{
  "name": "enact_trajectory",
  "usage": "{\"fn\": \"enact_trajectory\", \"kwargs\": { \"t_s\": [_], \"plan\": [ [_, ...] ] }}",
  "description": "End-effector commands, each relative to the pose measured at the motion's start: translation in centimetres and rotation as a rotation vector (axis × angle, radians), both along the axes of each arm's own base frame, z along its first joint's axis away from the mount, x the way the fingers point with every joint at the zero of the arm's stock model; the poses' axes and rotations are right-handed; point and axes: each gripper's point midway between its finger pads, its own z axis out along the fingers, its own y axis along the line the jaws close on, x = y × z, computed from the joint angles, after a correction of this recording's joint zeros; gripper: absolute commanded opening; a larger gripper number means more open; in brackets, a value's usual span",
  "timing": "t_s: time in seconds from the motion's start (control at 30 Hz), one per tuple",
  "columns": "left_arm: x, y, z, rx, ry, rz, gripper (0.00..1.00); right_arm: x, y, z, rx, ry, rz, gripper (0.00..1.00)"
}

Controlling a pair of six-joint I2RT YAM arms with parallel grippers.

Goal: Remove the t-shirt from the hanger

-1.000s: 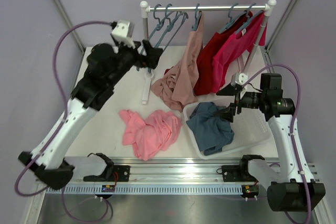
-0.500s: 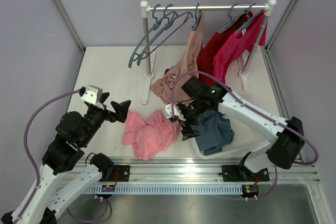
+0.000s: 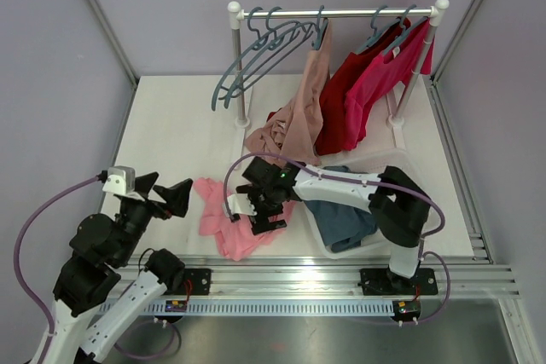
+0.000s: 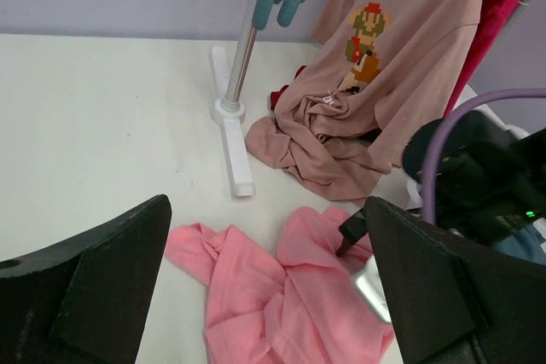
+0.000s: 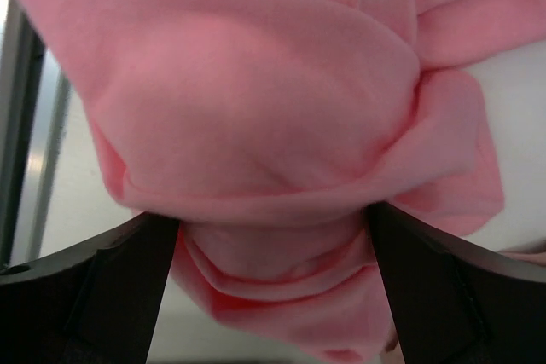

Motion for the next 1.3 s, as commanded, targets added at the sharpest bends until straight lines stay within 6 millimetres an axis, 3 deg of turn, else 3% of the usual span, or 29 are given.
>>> {"fn": "enact_trajectory", "kwargs": {
  "t_s": [0.0, 0.07, 0.17, 0.2, 0.23, 0.37, 0.57, 0.67, 0.77, 0.87, 0.9, 0.93, 1.03, 1.17, 1.27],
  "plan": [
    [-0.7, 1.0, 0.5, -0.056, -0.01, 0.038, 0.99, 2.0, 1.1, -1.4, -0.028, -0.07, -0.043, 0.99],
    [-1.2, 1.5, 0.5, -0.067, -0.018, 0.047, 0.99, 1.6, 1.0, -2.4, -0.057, -0.039, -0.035, 0.92],
    [-1.7, 2.2, 0.6, -0.074, -0.021, 0.06, 0.99, 0.4, 1.1, -1.7, -0.085, 0.024, -0.025, 0.63],
    [-2.0, 2.4, 0.7, -0.084, -0.027, 0.063, 0.99, -0.2, 0.6, -1.2, -0.101, 0.051, -0.021, 0.5],
    [-2.1, 2.5, 0.8, -0.088, -0.03, 0.066, 0.99, -0.3, 1.0, -0.2, -0.083, 0.06, -0.014, 0.29],
    [-2.8, 3.0, 0.8, -0.097, -0.032, 0.069, 0.99, -2.4, 0.9, 4.5, -0.026, 0.124, 0.058, 0.07],
    [-3.5, 3.6, 1.2, -0.113, -0.052, 0.071, 0.99, -4.1, -1.0, 14.7, 0.037, 0.154, 0.157, 0.0],
    [-3.7, 3.7, 1.4, -0.119, -0.054, 0.069, 0.99, -3.4, -2.3, 19.1, 0.112, 0.119, 0.129, 0.0],
    [-3.7, 3.6, 1.4, -0.122, -0.053, 0.065, 0.99, 0.1, -4.9, 23.2, 0.225, 0.086, 0.021, 0.0],
    [-3.5, 3.3, 1.3, -0.123, -0.051, 0.06, 0.99, 1.4, -7.7, 26.4, 0.314, 0.034, -0.049, 0.0],
    [-3.3, 3.2, 1.2, -0.122, -0.049, 0.059, 0.99, 2.9, -9.4, 26.8, 0.326, 0.018, -0.11, 0.0],
    [-3.2, 3.0, 1.4, -0.124, -0.052, 0.055, 0.99, 2.5, -10.8, 28.4, 0.371, -0.011, -0.127, 0.0],
    [-2.8, 2.6, 1.4, -0.12, -0.047, 0.048, 0.99, 3.6, -14.5, 29.6, 0.443, -0.038, -0.224, 0.0],
    [-1.9, 1.6, 1.3, -0.112, -0.041, 0.03, 0.99, 3.2, -20.3, 33.5, 0.577, -0.207, -0.378, 0.0],
    [-1.3, 0.8, 1.1, -0.113, -0.03, 0.012, 0.99, 3.3, -23.6, 33.8, 0.578, -0.284, -0.524, 0.0]
  ]
}}
